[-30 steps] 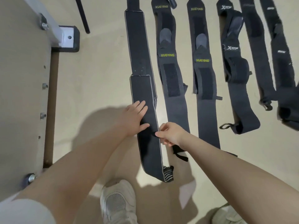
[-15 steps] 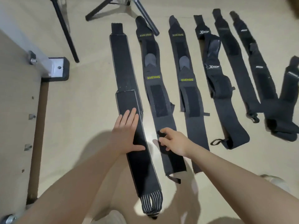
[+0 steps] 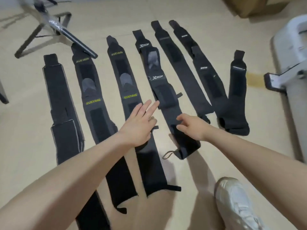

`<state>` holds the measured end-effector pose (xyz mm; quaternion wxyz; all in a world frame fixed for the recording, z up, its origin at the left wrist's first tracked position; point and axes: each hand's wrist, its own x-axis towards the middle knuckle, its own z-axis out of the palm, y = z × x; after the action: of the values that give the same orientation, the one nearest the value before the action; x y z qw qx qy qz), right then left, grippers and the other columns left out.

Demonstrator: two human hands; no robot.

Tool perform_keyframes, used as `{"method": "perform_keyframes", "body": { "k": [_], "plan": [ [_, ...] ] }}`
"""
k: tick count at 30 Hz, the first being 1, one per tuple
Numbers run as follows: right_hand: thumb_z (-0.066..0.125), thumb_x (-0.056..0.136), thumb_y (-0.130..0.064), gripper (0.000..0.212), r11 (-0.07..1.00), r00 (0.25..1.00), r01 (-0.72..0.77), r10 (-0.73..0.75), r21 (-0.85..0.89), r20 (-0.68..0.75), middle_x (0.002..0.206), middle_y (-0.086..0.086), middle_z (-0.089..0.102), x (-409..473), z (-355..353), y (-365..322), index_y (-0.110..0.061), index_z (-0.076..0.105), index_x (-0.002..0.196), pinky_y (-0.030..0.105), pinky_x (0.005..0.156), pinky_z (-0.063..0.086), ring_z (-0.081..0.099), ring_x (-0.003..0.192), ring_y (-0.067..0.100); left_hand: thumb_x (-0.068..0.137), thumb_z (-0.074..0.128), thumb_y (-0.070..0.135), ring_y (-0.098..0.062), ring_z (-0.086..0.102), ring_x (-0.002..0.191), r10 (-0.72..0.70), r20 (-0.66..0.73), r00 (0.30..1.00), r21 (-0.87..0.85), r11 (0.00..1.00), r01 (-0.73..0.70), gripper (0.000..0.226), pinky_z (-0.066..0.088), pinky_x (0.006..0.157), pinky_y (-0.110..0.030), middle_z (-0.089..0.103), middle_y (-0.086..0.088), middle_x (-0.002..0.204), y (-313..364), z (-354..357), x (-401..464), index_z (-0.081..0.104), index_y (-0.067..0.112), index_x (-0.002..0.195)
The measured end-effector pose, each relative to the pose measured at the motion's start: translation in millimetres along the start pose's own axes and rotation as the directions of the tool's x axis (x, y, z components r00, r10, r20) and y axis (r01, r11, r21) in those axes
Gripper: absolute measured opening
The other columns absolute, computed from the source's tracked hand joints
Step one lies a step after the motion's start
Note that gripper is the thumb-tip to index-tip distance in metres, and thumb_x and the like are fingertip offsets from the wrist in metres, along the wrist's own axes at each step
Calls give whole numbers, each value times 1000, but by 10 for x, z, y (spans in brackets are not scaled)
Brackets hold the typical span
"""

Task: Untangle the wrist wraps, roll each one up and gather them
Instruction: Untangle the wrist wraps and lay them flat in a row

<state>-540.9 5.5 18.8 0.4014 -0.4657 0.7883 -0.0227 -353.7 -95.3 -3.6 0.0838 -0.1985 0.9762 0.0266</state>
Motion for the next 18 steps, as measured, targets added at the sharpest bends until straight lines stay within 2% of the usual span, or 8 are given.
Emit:
{"method": "perform_keyframes", "body": {
  "k": [6,10,14,18],
  "plan": [
    [46,97,-27,37,997,991,-67,72,49,-115,127,7,53,189,-527,985,-9,47,129,32,89,39,51,113,25,93,46,30,-33,-14,143,-76,90,993,20,997,75,41,-9,115,-44,-17,-13,156,637,-238,896,47,16,132],
    [44,95,-28,15,985,974,-133,150,108,-168,118,7,51,251,-717,1584,-17,52,102,34,80,43,50,105,27,95,40,31,-33,-15,143,-97,200,975,-24,994,104,50,-7,116,-45,-18,-12,156,1074,-309,1334,34,11,141],
    [40,98,-27,34,939,927,-234,293,250,-235,137,9,41,371,-872,2097,-14,53,127,36,96,39,44,121,30,94,42,29,-29,-9,145,-23,273,962,-84,995,48,47,-1,117,-40,-13,-8,158,1459,-264,1798,38,15,138],
    [39,99,-22,36,834,863,-342,461,432,-206,139,11,37,558,-885,2525,-17,49,132,35,96,39,43,122,32,93,43,22,-26,1,146,29,322,946,-161,987,24,62,6,118,-35,-6,-7,159,1789,-94,2202,17,17,149]
  ]
}}
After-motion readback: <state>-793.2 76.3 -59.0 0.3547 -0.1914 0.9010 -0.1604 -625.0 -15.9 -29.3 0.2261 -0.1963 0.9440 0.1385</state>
